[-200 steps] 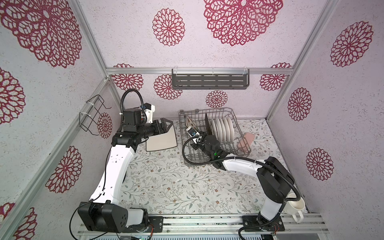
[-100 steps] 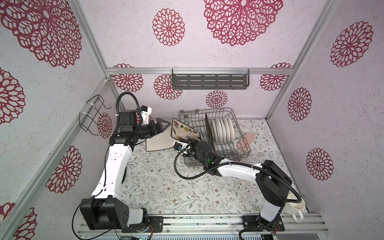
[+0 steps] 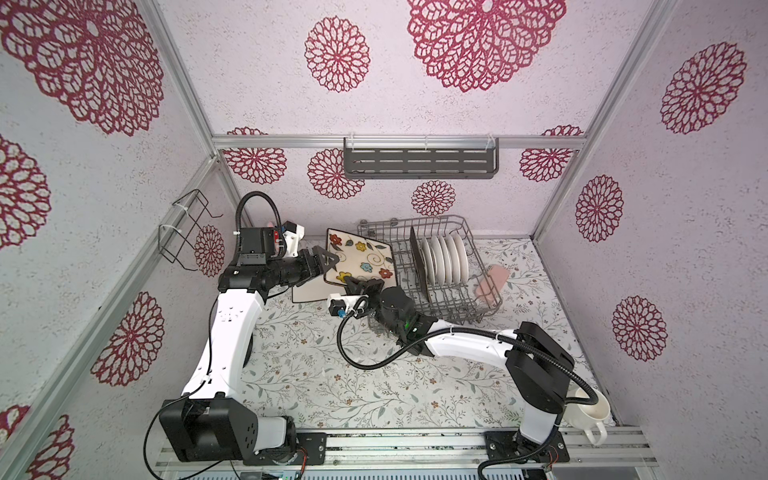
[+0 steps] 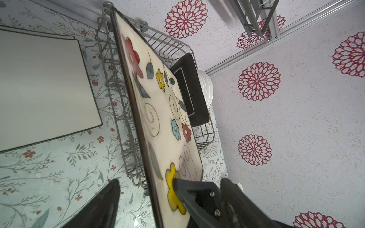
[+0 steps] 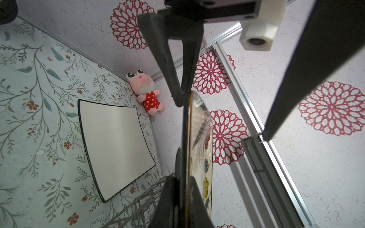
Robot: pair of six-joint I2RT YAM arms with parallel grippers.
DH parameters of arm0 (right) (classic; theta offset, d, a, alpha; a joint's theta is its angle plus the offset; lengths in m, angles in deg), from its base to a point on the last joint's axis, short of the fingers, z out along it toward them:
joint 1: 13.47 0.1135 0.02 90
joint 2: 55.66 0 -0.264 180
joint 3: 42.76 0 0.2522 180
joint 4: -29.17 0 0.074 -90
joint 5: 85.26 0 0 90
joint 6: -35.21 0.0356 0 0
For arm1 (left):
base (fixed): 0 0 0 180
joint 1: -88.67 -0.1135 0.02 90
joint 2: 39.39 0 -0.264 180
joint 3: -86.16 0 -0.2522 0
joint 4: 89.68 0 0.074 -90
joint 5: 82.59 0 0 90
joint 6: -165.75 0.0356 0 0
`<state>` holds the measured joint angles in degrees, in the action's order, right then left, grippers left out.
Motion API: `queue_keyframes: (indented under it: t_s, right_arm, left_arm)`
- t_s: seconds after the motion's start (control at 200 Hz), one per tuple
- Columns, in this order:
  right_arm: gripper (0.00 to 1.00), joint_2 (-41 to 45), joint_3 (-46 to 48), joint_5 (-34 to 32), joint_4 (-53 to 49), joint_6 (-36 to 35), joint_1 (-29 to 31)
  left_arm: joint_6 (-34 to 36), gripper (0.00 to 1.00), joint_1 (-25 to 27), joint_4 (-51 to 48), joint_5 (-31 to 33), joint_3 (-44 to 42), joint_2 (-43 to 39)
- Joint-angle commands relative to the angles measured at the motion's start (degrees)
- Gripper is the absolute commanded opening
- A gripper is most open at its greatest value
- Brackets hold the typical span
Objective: Unload the plates from the dish rack
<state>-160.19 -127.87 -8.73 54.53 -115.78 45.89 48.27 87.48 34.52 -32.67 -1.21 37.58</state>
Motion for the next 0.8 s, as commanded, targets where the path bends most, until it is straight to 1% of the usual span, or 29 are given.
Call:
queue_keyframes:
  t_s: [0.0, 0.225, 0.49, 0.795]
  right_arm:
    - [0.00, 1.4, -5.1, -1.8, 13.8, -7.0, 0.4]
    - [0.00, -0.6, -6.5, -2.7, 15.3, -9.0, 0.9]
    - [0.00, -1.2, -6.9, -3.2, 16.8, -9.4, 1.2]
    - [0.00, -1.8, -7.4, -3.0, 17.8, -10.1, 2.2]
  left_arm:
    - [-0.1, 0.81, -0.3, -0.8, 0.7, -1.6, -3.5]
    - [-3.4, 0.79, -0.3, 1.3, 1.8, -6.6, -7.0]
    - [-2.8, 0.79, -0.3, -0.6, 5.5, -8.1, -8.9]
    - [-3.9, 0.75, -0.3, 1.2, 4.8, -10.2, -9.0]
